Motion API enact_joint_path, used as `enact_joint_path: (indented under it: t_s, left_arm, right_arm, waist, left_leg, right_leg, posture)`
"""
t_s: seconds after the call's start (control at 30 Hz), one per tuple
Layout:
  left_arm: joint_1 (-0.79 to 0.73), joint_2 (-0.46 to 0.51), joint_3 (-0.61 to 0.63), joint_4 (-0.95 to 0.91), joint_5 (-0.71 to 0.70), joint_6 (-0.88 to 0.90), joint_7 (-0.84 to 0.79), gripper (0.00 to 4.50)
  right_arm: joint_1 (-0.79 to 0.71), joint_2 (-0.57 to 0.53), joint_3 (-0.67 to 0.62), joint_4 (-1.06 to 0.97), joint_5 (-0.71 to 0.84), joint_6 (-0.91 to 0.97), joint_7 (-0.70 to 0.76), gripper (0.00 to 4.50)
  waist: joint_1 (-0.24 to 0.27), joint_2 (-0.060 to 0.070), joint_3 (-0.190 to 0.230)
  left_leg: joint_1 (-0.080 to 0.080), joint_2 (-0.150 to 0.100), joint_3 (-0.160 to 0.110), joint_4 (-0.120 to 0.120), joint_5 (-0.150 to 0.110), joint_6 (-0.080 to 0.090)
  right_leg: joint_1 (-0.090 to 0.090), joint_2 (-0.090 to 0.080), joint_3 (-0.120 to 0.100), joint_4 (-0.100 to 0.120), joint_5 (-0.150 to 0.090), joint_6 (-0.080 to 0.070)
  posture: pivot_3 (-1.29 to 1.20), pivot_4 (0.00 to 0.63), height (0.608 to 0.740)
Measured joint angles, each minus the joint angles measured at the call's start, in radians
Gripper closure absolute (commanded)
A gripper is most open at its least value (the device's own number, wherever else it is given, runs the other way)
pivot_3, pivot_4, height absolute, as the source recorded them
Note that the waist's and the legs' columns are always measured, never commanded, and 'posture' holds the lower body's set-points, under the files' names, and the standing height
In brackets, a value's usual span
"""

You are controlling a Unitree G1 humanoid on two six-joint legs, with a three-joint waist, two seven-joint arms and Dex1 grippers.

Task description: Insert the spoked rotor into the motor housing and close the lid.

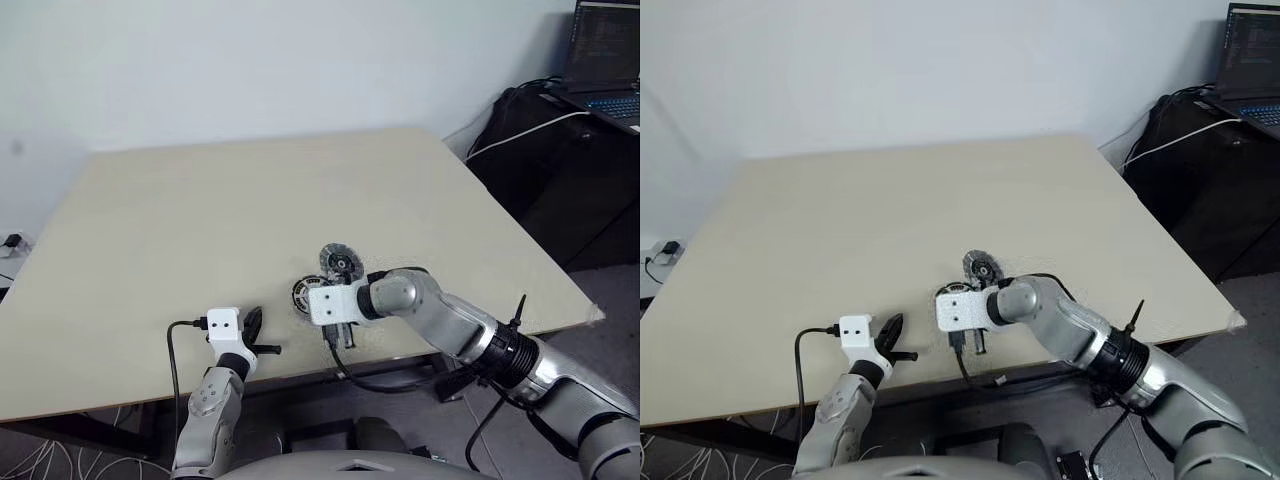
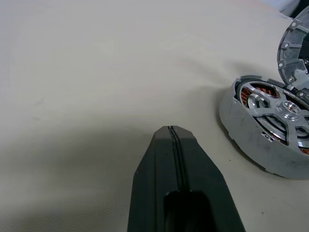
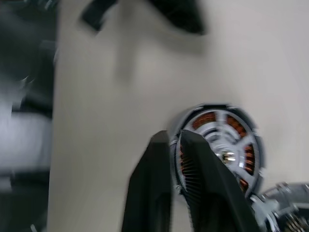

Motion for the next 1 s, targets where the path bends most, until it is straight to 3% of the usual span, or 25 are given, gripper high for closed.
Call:
enact_joint_path:
  t_s: [0.47,0.67,1.0]
  left_arm:
    - [0.002,-0.002,-0.002,0.0,0.0,0.001,0.006,4.5]
    - [0.004,-0.003,-0.001,0.0,0.0,0.001,0.006,4.5]
    - [0.004,-0.004,-0.001,0.0,-0.001,0.0,0.006,4.5]
  right_arm:
    - [-0.089,0.094,-0.005,0.255,-0.19,-0.227,0.146,3.95]
    - [-0.089,0.096,-0.037,0.258,-0.211,-0.243,0.182,2.13]
    - [-0.089,0.086,-0.057,0.293,-0.247,-0.265,0.247,2.13]
  waist:
    - [0.035,-0.001,0.001]
    - [0.038,-0.001,0.001]
    - [0.038,-0.001,0.001]
  left_leg:
    - [0.0,-0.001,0.0,0.001,0.0,0.0]
    - [0.0,-0.001,0.0,0.001,0.0,0.0]
    - [0.0,-0.001,0.0,0.001,0.0,0.0]
  right_leg:
    - [0.0,0.0,0.0,0.0,0.005,-0.007]
    - [0.0,0.0,0.0,0.0,0.005,-0.007]
    - [0.0,0.0,0.0,0.0,0.005,-0.008]
  posture:
    - [0.0,0.0,0.74]
    - [0.0,0.0,0.74]
    - [0.0,0.0,0.74]
